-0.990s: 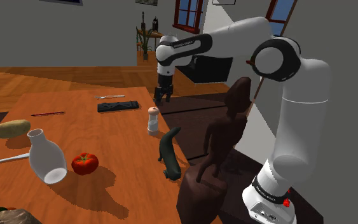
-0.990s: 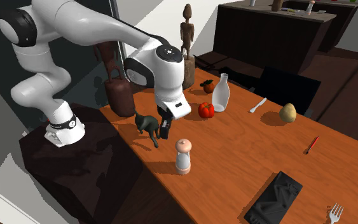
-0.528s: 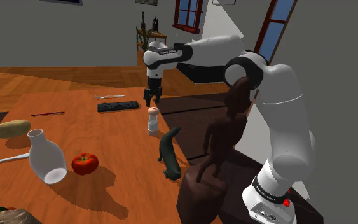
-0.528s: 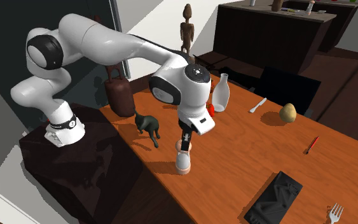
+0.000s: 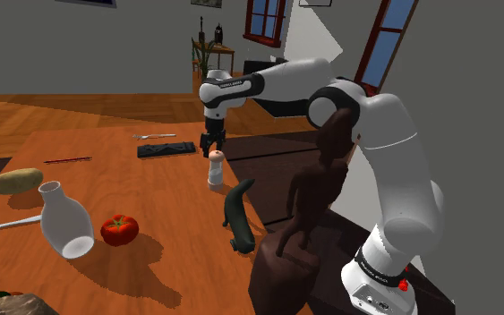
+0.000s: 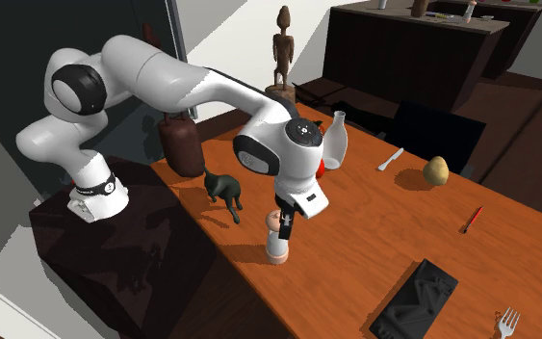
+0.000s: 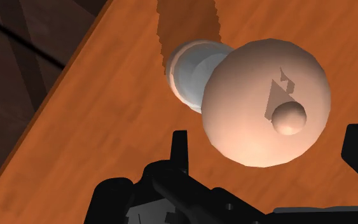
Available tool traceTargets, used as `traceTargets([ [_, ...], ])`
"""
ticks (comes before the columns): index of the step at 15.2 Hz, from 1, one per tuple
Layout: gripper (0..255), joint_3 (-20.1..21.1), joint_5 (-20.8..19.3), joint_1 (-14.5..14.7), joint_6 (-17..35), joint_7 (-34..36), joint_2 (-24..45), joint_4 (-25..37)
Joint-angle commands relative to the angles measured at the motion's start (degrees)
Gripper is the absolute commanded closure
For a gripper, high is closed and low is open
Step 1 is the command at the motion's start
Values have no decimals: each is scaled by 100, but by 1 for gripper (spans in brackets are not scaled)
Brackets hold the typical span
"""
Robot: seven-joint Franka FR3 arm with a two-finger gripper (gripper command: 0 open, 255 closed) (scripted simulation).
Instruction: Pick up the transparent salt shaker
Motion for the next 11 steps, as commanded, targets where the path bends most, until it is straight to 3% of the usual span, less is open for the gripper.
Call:
traceTargets([
  [1, 0, 1, 3, 2, 52, -6, 22, -26],
  [2, 255, 1, 3, 0, 47, -7, 24, -20],
  [11, 255, 1, 3, 2, 51, -6, 23, -26],
])
